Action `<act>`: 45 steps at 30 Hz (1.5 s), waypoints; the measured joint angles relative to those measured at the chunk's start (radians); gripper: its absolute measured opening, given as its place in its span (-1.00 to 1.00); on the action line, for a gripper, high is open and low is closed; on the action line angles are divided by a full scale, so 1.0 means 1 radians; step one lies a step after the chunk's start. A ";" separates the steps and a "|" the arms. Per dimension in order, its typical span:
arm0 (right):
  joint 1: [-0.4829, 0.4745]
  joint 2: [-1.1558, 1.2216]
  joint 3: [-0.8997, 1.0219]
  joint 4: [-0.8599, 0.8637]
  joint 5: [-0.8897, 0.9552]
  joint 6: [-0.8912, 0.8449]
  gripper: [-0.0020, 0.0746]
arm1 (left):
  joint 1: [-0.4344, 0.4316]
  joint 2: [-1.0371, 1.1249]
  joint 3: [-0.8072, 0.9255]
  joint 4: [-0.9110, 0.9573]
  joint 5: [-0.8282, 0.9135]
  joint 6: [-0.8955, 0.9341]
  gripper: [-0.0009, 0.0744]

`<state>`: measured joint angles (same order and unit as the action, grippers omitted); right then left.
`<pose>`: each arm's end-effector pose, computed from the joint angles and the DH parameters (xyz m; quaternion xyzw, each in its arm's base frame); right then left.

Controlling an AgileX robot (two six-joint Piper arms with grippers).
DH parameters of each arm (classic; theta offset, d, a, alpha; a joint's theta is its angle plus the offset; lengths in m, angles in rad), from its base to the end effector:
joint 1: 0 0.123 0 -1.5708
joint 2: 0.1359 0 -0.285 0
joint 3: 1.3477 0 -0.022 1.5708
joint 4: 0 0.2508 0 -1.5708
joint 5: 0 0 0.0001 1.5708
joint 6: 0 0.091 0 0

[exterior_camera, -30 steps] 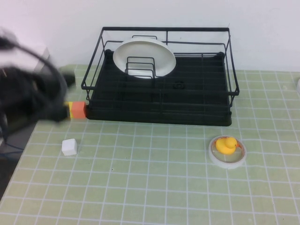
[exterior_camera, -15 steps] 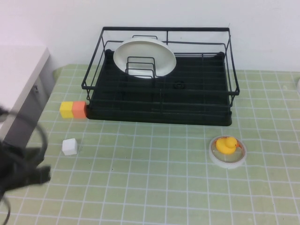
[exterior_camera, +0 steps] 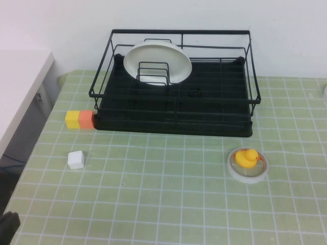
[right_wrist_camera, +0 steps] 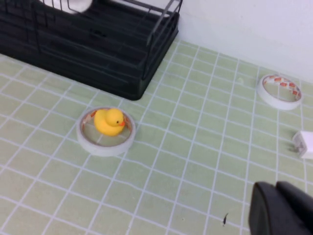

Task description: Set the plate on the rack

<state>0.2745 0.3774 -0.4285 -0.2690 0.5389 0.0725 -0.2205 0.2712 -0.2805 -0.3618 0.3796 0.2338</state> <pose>0.0810 0.0099 0.2854 -0.1409 0.8161 -0.0246 0.5600 0.0686 -0.0276 0.2586 0.0859 0.7876 -0.1497 0.5915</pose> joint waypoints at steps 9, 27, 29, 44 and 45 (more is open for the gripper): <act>0.000 -0.021 0.036 0.021 0.035 0.004 -0.95 | 0.000 -0.097 0.039 0.000 -0.014 0.025 -0.98; 0.000 -0.021 0.036 0.022 0.039 0.004 -0.95 | 0.000 -0.099 0.041 0.000 0.059 0.027 -0.98; 0.000 -0.021 0.036 0.022 0.039 0.004 -0.95 | 0.000 -0.107 0.045 0.004 0.054 0.027 -0.98; 0.000 -0.021 0.036 0.022 0.039 0.004 -0.95 | 0.000 -0.196 0.300 0.401 -0.302 -0.441 -0.98; 0.000 -0.021 0.036 0.022 0.039 0.004 -0.95 | 0.000 -0.213 0.300 0.413 -0.278 -0.469 -0.98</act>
<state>0.2745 0.3564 -0.3923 -0.2470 0.5783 0.0764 -0.2205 0.0584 0.0197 0.0513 0.1012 -0.2353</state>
